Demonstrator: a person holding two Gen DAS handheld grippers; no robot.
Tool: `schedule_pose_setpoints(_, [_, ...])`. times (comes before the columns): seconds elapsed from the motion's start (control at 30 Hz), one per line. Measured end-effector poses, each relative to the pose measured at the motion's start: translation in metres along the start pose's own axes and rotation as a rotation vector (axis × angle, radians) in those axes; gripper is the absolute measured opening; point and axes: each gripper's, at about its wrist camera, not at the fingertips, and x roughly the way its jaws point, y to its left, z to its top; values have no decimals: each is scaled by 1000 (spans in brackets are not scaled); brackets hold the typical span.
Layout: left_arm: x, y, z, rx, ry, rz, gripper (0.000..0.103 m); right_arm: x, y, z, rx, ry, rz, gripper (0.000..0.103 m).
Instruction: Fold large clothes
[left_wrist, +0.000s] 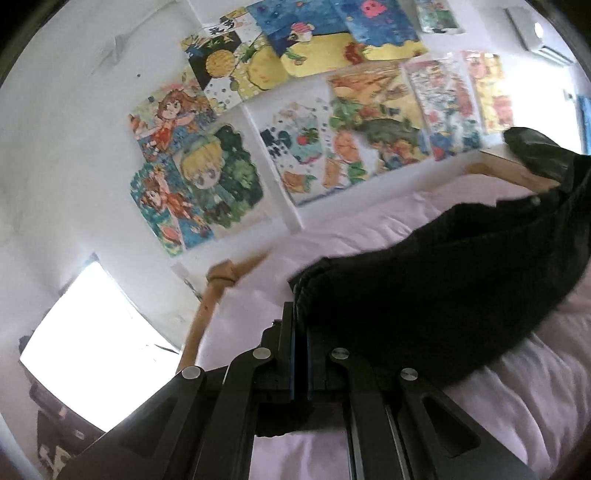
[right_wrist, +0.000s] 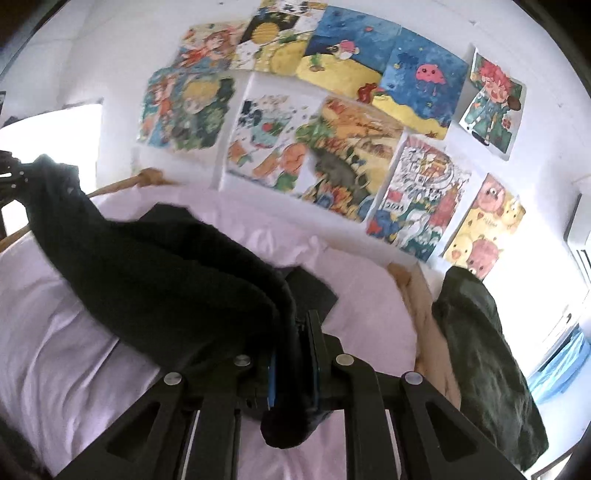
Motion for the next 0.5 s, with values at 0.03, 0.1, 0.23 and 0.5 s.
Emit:
schedule_pose_setpoints(0.03, [11, 0, 6, -1, -5, 14, 3, 11, -6, 8, 13, -2, -5, 13])
schedule_pose_setpoints(0.1, [35, 0, 20, -6, -16, 46, 3, 33, -15, 20, 37, -18, -20, 13])
schedule_pose_setpoints(0.23, [81, 3, 35, -81, -41, 60, 3, 82, -30, 34, 92, -33, -36, 13])
schedule_pose_setpoints(0.5, [160, -9, 45, -174, -161, 80, 3, 167, -48, 33, 160, -64, -34, 9])
